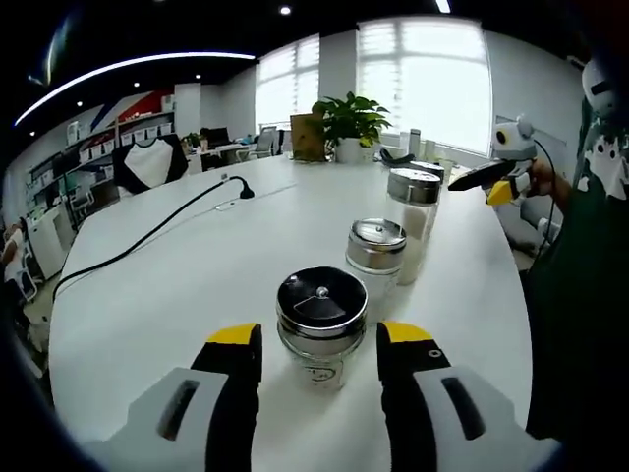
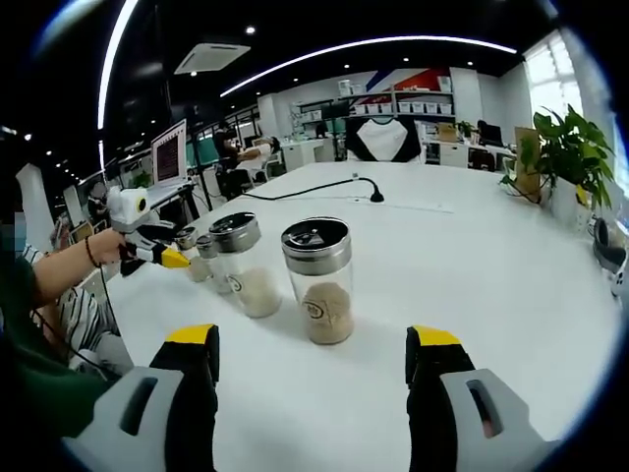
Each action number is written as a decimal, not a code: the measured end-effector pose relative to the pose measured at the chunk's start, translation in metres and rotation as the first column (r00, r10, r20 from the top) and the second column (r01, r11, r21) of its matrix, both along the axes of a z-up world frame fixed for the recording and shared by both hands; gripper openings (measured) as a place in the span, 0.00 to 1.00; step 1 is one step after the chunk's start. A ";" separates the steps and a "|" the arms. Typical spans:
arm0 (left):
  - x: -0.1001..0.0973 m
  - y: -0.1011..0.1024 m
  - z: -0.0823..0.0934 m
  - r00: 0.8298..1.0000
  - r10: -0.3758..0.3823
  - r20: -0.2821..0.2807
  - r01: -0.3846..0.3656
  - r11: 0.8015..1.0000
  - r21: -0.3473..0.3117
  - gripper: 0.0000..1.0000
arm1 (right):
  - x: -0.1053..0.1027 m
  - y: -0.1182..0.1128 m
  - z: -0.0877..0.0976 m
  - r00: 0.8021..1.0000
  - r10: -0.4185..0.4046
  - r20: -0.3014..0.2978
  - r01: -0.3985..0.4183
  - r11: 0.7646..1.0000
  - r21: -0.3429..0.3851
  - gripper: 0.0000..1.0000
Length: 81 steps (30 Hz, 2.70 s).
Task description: Rotate the seasoning bottle until the label or dispensing opening points toward the visible target arrow and the bottle remains upright within the marked orientation range
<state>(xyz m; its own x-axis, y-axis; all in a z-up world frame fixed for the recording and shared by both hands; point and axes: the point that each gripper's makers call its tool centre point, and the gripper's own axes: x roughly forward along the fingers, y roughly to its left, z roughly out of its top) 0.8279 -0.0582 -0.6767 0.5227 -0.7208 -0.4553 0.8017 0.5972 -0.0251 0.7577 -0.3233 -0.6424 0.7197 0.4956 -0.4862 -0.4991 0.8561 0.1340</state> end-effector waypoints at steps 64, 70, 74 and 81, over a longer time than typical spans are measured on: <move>0.004 -0.007 -0.004 0.969 0.245 0.008 -0.245 0.969 -0.039 0.37 | 0.001 0.004 -0.001 1.000 0.014 -0.002 -0.014 1.000 0.002 0.79; 0.004 -0.006 -0.005 0.957 0.291 -0.002 -0.291 0.955 -0.051 0.37 | 0.001 0.003 -0.003 1.000 0.014 -0.006 -0.014 1.000 0.003 0.79; 0.005 -0.006 -0.005 0.948 0.318 -0.006 -0.318 0.947 -0.048 0.37 | 0.000 0.002 -0.003 1.000 0.012 -0.007 -0.012 1.000 0.003 0.79; 0.006 -0.004 -0.006 0.928 0.373 -0.010 -0.373 0.927 -0.042 0.37 | 0.000 0.001 -0.004 1.000 0.007 -0.010 -0.007 1.000 0.005 0.79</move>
